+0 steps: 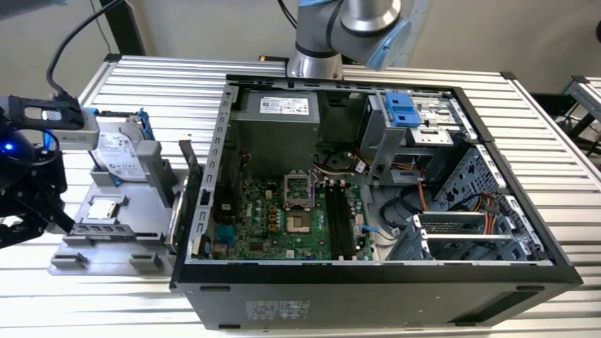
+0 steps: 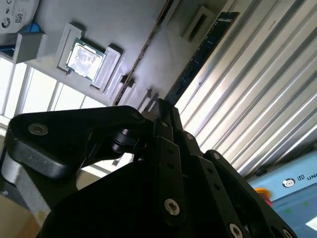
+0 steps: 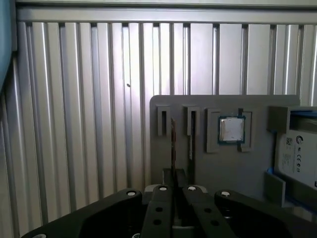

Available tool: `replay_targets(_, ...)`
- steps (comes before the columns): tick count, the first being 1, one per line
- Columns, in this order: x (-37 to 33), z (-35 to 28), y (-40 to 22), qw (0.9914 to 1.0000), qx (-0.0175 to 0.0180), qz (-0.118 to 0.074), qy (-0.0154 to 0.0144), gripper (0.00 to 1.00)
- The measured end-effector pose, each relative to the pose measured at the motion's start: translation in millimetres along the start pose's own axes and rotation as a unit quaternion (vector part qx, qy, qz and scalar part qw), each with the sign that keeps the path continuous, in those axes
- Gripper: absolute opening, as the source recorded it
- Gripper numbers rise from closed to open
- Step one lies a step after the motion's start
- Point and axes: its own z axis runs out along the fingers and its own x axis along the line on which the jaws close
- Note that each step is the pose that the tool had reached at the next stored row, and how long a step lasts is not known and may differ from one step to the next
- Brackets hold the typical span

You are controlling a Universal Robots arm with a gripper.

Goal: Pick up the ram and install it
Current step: 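Pick up the ram and move it above insertion slot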

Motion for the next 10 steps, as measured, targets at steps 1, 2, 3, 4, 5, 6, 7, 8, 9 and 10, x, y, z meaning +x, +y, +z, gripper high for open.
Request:
replay_targets(1, -0.1, -2.0, 0.0, 1.00000, 0.0000, 0.000, 0.0000, 0.00)
replay_targets(2, -0.2, -3.9, 0.0, 1.00000, 0.0000, 0.000, 0.0000, 0.00)
replay_targets(3, -0.3, -5.8, -0.1, 1.00000, 0.0000, 0.000, 0.0000, 0.00)
replay_targets(4, -0.5, -7.8, -0.1, 1.00000, 0.0000, 0.000, 0.0000, 0.00)
replay_targets(5, -0.5, -9.7, -0.2, 1.00000, 0.0000, 0.000, 0.0000, 0.00)
replay_targets(6, -0.7, -11.4, -0.2, 1.00000, 0.0000, 0.000, 0.0000, 0.00)
replay_targets(7, -0.9, -12.9, -0.3, 1.00000, 0.0000, 0.000, 0.0000, 0.00)
replay_targets(8, -1.4, -14.1, -0.2, 1.00000, 0.0000, 0.000, 0.0000, 0.00)
replay_targets(9, -1.9, -15.3, -0.2, 1.00000, 0.0000, 0.000, 0.0000, 0.00)
replay_targets(10, -2.7, -16.2, -0.2, 1.00000, 0.0001, 0.000, -0.0001, 0.00)
